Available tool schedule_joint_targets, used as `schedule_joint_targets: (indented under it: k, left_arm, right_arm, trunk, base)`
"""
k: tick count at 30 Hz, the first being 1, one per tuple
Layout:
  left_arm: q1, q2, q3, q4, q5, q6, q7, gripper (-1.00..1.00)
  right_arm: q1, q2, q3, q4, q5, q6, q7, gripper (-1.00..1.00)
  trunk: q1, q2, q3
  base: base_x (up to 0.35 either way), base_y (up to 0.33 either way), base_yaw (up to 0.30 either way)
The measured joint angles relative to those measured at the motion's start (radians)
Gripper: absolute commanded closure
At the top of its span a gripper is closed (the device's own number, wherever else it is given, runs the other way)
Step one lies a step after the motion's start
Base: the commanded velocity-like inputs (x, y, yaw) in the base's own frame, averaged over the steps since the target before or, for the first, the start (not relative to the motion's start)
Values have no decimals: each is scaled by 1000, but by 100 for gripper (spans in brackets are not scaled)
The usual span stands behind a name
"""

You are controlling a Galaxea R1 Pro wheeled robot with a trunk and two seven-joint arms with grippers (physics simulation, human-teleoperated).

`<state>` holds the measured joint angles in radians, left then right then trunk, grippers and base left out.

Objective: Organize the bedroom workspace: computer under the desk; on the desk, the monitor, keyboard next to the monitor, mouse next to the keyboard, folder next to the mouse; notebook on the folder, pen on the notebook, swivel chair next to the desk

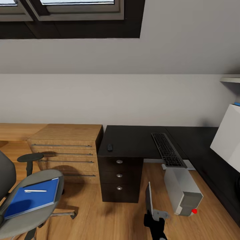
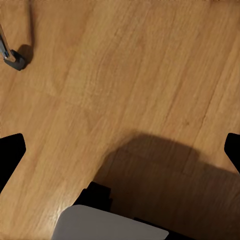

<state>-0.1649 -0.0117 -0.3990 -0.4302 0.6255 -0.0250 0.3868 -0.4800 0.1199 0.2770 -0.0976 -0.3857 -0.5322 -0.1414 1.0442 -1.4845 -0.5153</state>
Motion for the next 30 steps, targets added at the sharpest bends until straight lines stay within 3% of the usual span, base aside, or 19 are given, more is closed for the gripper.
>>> schedule_joint_targets:
  k: [1, 6, 7, 11, 14, 27, 30]
  left_arm:
    - [0, 0, 0, 0, 0, 0, 0, -100]
    - [0, 0, 1, 0, 0, 0, 0, -100]
    - [0, 0, 1, 0, 0, 0, 0, -100]
    - [0, 0, 1, 0, 0, 0, 0, -100]
    - [0, 0, 2, 0, 2, -1, 0, -100]
    - [0, -1, 1, 0, 0, -1, 0, -100]
    - [0, 0, 2, 0, 2, -2, 0, -100]
  right_arm:
    - [0, 7, 20, -16, 8, 3, 0, 100]
    - [0, 55, -2, -176, -3, 2, -2, 100]
    - [0, 55, 12, -221, 6, 6, 0, 100]
    - [1, 55, 7, -301, -5, 5, -1, 100]
    - [0, 55, 13, -476, -3, 16, -2, 100]
    - [1, 55, 16, -565, -16, 21, -6, 100]
    - [1, 55, 19, -594, -18, 53, -8, 100]
  trunk:
    - [0, 0, 0]
    - [0, 0, 0]
    - [0, 0, 0]
    - [0, 0, 0]
    - [0, 0, 0]
    - [0, 0, 0]
    - [0, 0, 0]
  base:
    - [0, 0, 0]
    - [0, 0, 0]
    - [0, 0, 0]
    - [0, 0, 0]
    - [0, 0, 0]
    - [0, 0, 0]
    - [0, 0, 0]
